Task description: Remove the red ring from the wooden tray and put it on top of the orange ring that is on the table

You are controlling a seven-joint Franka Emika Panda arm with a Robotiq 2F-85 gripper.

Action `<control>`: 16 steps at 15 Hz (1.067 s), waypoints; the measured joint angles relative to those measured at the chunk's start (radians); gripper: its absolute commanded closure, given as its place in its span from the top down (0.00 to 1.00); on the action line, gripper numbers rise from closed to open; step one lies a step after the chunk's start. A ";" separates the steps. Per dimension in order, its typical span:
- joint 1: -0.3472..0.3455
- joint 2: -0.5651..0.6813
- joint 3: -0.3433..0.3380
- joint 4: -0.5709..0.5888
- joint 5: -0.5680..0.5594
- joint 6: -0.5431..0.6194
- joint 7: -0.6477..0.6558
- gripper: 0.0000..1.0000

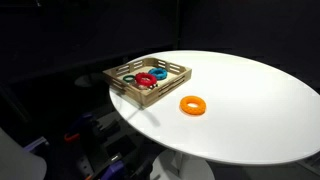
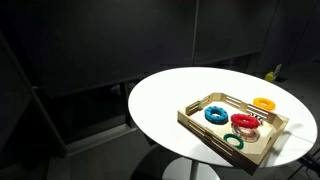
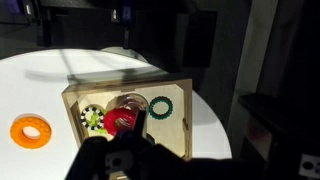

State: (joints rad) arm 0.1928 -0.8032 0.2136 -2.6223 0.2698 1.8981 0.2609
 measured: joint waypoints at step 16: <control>-0.069 0.084 0.000 0.036 -0.006 0.116 0.001 1.00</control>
State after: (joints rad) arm 0.1242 -0.7195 0.2141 -2.5867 0.2642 2.0141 0.2616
